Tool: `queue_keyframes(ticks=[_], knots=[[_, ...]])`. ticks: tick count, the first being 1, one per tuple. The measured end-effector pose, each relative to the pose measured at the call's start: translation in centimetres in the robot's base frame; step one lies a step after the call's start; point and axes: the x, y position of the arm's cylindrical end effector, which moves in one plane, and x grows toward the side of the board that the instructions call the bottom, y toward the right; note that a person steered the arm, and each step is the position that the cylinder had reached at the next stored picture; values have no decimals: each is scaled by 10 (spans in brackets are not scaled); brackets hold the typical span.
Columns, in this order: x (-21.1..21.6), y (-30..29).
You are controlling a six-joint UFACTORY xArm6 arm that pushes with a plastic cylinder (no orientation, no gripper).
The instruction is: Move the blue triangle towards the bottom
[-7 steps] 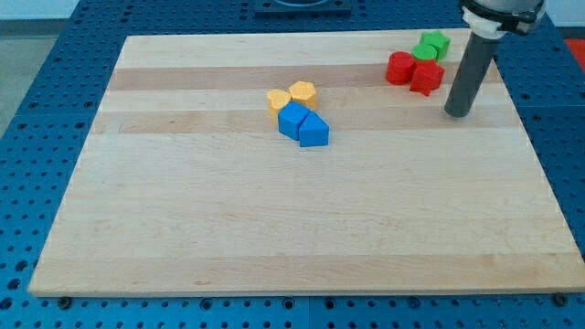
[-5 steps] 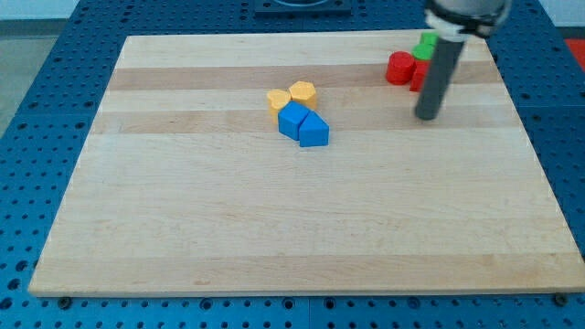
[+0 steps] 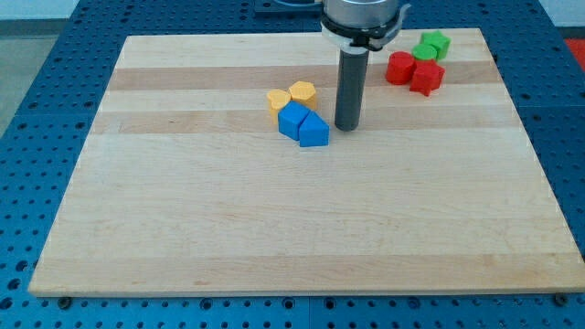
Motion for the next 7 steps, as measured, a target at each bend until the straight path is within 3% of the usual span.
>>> queue_keyframes(ticks=[7], knots=[[89, -144]])
